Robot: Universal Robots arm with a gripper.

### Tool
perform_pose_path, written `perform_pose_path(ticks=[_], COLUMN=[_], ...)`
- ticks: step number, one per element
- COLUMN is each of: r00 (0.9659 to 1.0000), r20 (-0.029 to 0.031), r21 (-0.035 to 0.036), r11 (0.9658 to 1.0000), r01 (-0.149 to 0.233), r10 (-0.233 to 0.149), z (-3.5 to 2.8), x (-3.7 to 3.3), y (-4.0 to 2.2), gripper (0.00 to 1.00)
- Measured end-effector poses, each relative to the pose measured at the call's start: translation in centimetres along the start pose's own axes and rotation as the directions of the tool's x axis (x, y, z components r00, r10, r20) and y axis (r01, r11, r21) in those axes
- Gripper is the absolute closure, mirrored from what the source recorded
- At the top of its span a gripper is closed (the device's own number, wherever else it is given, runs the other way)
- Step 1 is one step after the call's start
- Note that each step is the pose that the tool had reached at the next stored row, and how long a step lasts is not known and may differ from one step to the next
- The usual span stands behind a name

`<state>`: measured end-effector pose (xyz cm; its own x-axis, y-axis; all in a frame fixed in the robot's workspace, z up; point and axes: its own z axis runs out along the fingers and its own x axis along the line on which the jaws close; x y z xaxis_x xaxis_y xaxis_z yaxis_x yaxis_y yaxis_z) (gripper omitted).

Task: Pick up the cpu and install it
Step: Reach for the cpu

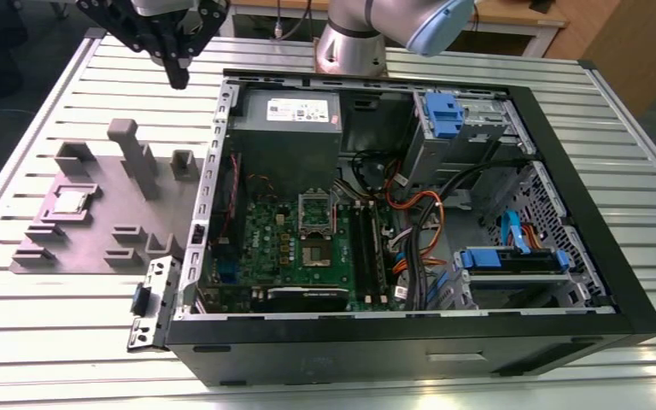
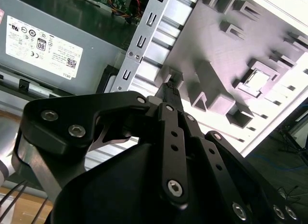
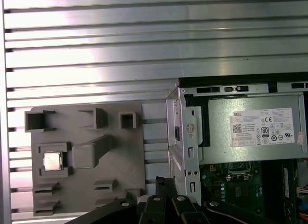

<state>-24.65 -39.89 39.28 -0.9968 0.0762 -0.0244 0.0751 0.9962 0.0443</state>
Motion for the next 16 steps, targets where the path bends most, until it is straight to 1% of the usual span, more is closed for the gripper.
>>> perform_pose_path(ticks=[12, 16], r00=[1.0, 1.0], r20=[0.0001, 0.0], r21=[-0.0001, 0.0], r11=[1.0, 1.0], r01=[0.0, 0.0], r10=[0.0, 0.0], z=[0.0, -0.01], x=[0.24, 0.42], y=[-0.02, -0.03], gripper=[0.89, 0.89])
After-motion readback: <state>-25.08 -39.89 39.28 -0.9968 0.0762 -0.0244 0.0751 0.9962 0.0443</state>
